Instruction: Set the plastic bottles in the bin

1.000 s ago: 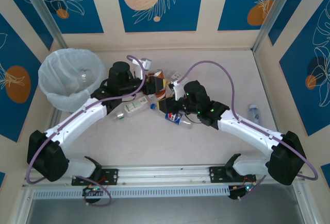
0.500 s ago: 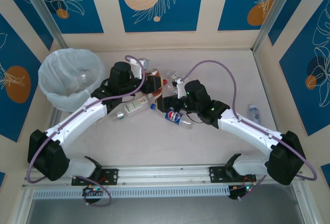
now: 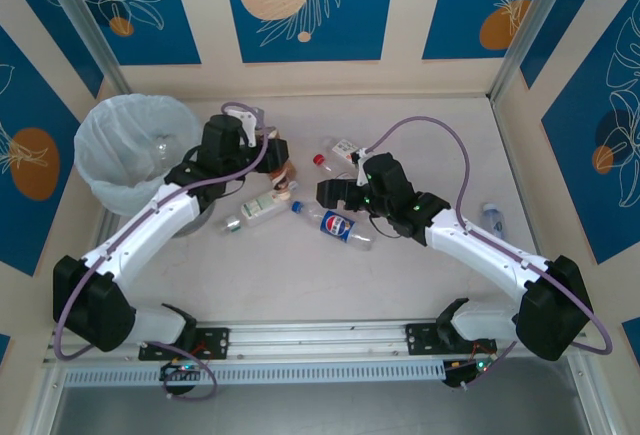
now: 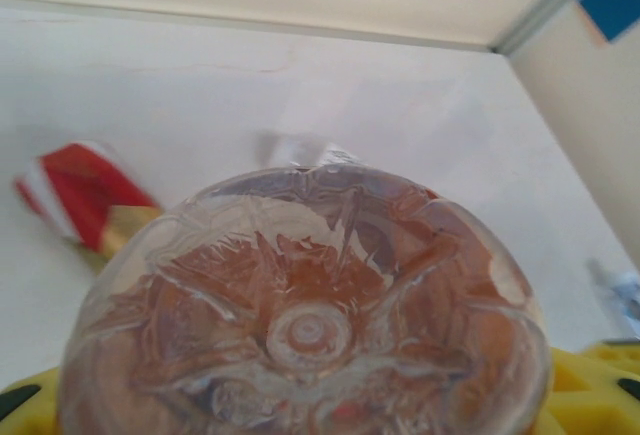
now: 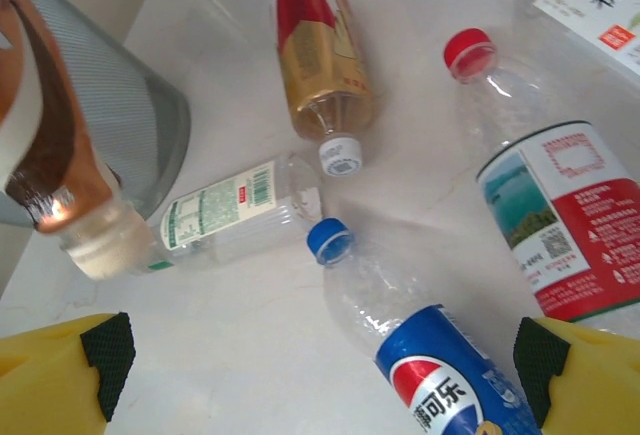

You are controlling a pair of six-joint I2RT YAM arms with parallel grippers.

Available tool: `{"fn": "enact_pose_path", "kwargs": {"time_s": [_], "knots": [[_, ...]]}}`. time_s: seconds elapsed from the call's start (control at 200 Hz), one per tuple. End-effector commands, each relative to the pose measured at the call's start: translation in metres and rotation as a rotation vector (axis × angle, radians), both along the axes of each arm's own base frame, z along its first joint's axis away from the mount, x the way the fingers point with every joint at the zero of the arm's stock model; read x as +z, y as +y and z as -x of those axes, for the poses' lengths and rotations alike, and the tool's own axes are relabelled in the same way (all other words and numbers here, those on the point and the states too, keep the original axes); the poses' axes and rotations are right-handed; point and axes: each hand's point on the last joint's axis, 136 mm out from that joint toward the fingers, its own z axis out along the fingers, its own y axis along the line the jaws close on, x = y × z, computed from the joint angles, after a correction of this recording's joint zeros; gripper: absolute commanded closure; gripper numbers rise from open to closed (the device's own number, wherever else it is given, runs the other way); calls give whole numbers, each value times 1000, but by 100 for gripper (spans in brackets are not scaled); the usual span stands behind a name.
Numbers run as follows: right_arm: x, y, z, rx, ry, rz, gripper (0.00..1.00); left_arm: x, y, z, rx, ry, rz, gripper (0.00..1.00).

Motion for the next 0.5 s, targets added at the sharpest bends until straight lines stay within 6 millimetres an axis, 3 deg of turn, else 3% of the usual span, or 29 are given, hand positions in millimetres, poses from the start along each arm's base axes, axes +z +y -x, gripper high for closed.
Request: {"fn": "enact_pose_path", "kwargs": {"time_s": [0.0, 0.25, 0.495], "knots": [[2, -12, -2, -58, 11, 13, 0, -1, 35, -6, 104, -12, -74, 54], [0, -14, -3, -65, 18, 17, 1, -8, 89, -9, 237, -5, -121, 54], [2, -13, -3, -56, 17, 17, 0, -6, 127, -1, 322, -7, -148, 54]]}}
